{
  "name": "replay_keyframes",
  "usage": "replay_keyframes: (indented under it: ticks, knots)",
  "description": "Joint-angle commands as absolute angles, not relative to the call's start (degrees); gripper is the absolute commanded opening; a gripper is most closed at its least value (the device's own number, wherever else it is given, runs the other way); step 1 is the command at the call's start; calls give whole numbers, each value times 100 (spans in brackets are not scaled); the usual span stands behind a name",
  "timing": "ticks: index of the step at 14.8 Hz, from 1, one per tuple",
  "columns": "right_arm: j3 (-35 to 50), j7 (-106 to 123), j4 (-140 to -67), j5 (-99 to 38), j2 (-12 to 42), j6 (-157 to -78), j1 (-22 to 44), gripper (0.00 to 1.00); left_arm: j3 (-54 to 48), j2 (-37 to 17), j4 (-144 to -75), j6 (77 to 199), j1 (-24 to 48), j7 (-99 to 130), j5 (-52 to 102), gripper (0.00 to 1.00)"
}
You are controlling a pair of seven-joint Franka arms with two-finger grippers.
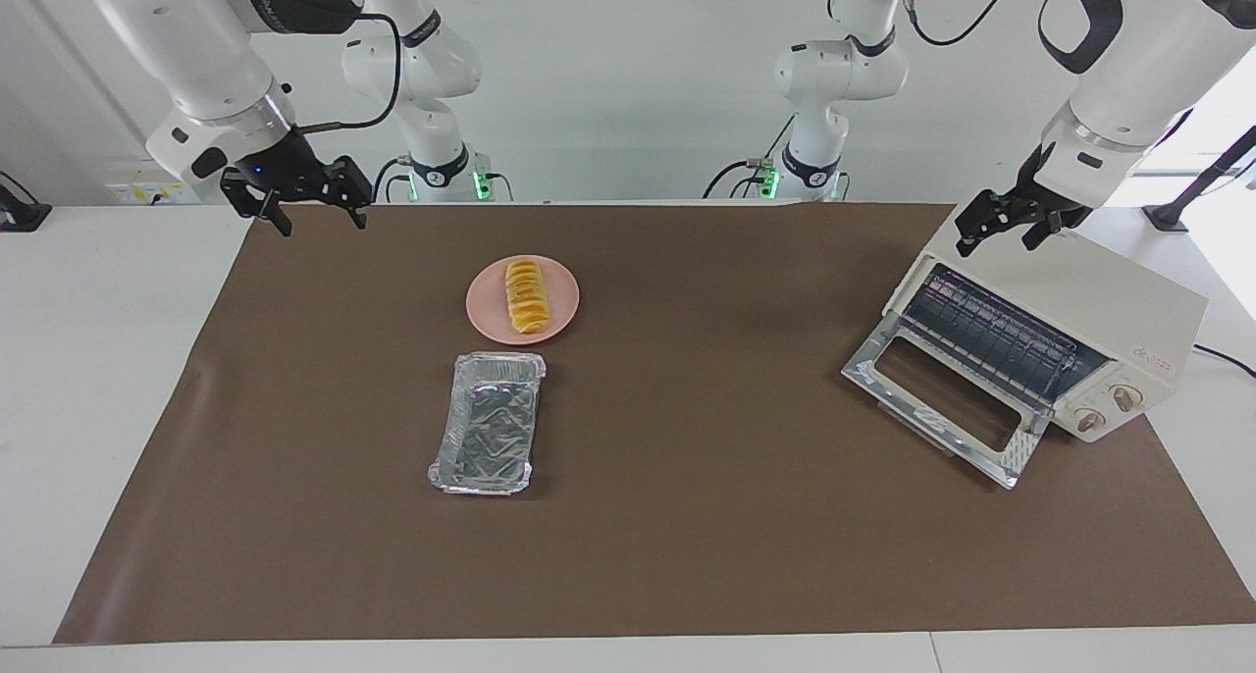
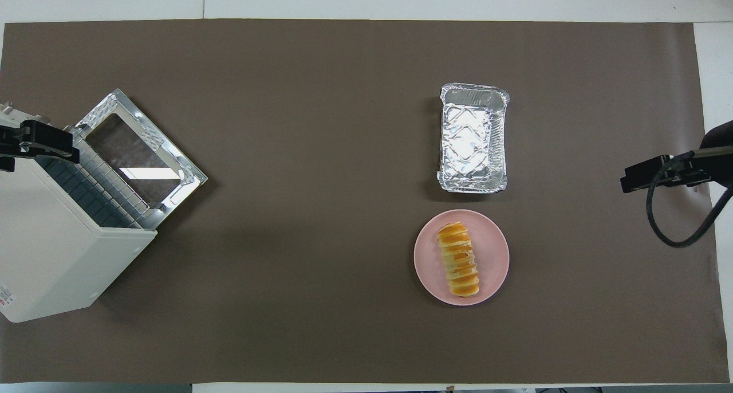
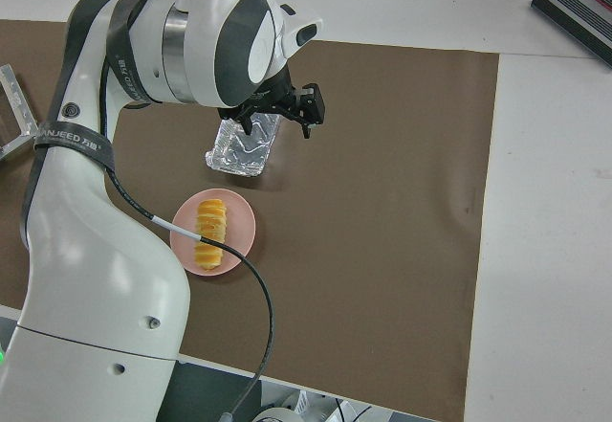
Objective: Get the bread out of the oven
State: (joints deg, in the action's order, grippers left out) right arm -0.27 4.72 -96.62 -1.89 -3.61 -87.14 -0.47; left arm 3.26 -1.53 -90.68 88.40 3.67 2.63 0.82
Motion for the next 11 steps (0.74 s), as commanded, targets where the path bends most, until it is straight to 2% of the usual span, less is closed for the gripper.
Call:
replay_keyframes:
  ticks: [1, 11]
  knots:
    - [79, 571, -9642, -229, -360, -8780, -167, 100, 308, -53, -9185, 8877, 343, 264, 35, 100]
    - [88, 571, -9677, -9, -378, -8833, -141, 100, 308, -53, -9185, 8868, 343, 264, 35, 100]
